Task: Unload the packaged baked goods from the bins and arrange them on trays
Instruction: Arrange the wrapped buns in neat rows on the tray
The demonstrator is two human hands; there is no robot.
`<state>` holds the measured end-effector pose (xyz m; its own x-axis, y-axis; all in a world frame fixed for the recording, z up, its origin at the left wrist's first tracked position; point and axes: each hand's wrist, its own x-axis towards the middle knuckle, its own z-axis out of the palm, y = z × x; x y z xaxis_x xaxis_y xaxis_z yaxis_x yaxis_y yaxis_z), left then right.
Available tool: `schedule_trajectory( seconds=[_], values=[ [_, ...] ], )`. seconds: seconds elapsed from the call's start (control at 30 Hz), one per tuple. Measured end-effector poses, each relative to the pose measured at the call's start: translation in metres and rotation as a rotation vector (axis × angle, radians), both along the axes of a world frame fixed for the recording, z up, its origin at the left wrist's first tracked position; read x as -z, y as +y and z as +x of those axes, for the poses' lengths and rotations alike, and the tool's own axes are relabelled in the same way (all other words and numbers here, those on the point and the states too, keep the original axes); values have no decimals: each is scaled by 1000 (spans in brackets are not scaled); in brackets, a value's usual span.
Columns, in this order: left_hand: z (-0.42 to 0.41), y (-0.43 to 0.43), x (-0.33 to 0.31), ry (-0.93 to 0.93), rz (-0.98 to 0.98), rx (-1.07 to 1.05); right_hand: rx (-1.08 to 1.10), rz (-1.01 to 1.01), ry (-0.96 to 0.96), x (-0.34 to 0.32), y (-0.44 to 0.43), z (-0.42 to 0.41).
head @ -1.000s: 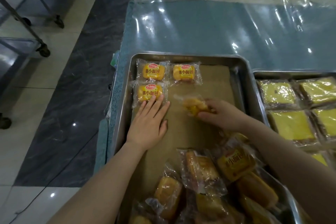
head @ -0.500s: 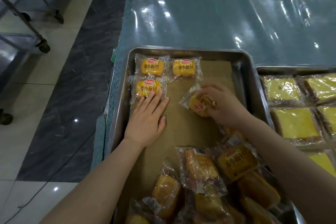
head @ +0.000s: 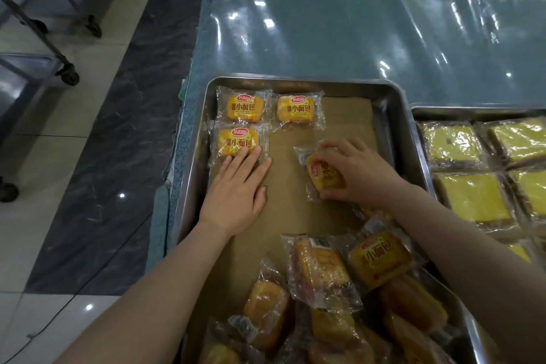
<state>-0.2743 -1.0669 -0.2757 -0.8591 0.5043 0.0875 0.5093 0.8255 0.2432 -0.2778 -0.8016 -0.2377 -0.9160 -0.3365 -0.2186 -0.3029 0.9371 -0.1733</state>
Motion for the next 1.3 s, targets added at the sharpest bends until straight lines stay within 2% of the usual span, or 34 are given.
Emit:
schedule_trajectory(
  seconds=[0.2, 0.27, 0.33, 0.4, 0.5, 0.57, 0.67, 0.77, 1.03, 1.1, 1.2, 1.27, 1.3],
  values=[
    [0, 0, -1, 2, -26, -2, -25, 5, 9, 5, -1, 5],
    [0, 0, -1, 3, -35, -4, 156, -25, -16, 4, 1, 7],
    [-1, 0, 0, 0, -42, -12, 356, 56, 3, 3, 7, 6],
    [-1, 0, 1, 2, -49, -10, 447, 121, 23, 1, 12, 4],
    [-2, 0, 2, 5, -60, -9, 326, -20, 91, -1, 12, 6],
    [-2, 0, 1, 4, -63, -14, 201, -30, 58, 3, 12, 7],
    [-2, 1, 2, 2, -66, -11, 296, 53, 54, 10, 16, 1],
    [-3, 0, 1, 3, -57, -9, 421, 51, 61, 11, 18, -16],
    [0, 2, -6, 42, -77, -5, 338, 162, 43, 1, 20, -52],
    [2, 2, -9, 61, -90, 13, 326, 121, 71, -6, 21, -44],
    [5, 2, -13, 96, -94, 62, 302, -92, 141, -19, 26, -17],
    [7, 3, -15, 124, -100, 99, 288, -219, -16, -27, 40, 6],
    [8, 3, -16, 133, -102, 115, 279, -221, -125, -32, 46, 18]
  ],
)
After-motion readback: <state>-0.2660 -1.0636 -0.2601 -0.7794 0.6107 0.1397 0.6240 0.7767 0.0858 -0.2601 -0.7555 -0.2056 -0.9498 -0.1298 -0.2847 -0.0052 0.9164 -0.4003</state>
